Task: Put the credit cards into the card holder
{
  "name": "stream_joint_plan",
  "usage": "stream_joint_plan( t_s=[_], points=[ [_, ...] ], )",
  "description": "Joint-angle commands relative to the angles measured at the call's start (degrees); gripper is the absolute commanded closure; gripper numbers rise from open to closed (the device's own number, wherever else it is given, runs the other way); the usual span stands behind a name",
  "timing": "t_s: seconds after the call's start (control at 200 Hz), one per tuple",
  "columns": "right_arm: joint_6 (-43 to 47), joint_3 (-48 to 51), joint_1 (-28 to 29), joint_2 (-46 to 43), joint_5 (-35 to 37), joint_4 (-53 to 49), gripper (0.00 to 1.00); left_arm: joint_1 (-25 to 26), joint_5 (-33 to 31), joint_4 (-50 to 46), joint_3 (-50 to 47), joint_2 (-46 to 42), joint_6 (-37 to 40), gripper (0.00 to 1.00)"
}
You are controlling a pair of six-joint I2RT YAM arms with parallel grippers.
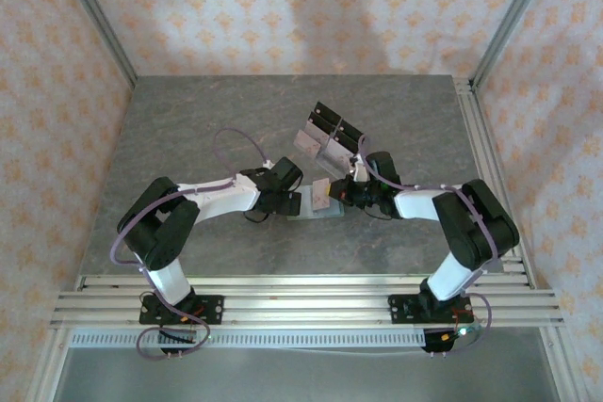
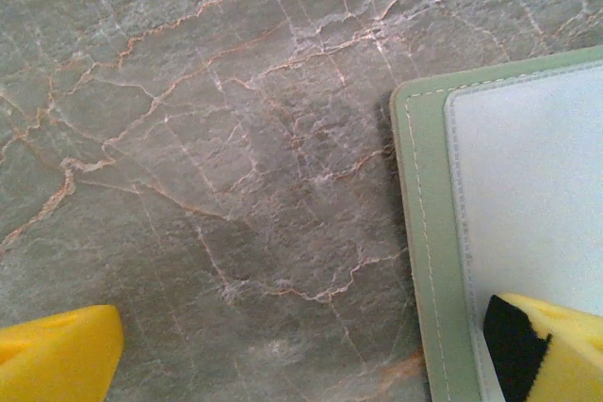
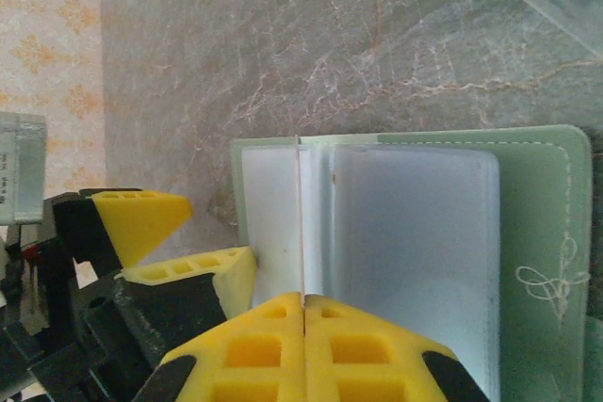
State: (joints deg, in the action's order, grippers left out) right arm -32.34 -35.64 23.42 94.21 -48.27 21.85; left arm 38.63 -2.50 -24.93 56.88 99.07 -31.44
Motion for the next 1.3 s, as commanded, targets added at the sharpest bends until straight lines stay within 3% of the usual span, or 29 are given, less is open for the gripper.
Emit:
stream_joint_plan(
  t_s=[0.0,1.296],
  points=[
    [0.4,0.9,-0.3,1.6,-1.5,3.8,1.0,0.3,-2.8,-2.1,-0.5,0.3,0.5,0.0],
    [-3.9,4.6,-0.5,10.6,-4.7,16.1,1.0,0.2,-4.2,-3.4,-0.3,1.1,0.3,0.0]
  ],
)
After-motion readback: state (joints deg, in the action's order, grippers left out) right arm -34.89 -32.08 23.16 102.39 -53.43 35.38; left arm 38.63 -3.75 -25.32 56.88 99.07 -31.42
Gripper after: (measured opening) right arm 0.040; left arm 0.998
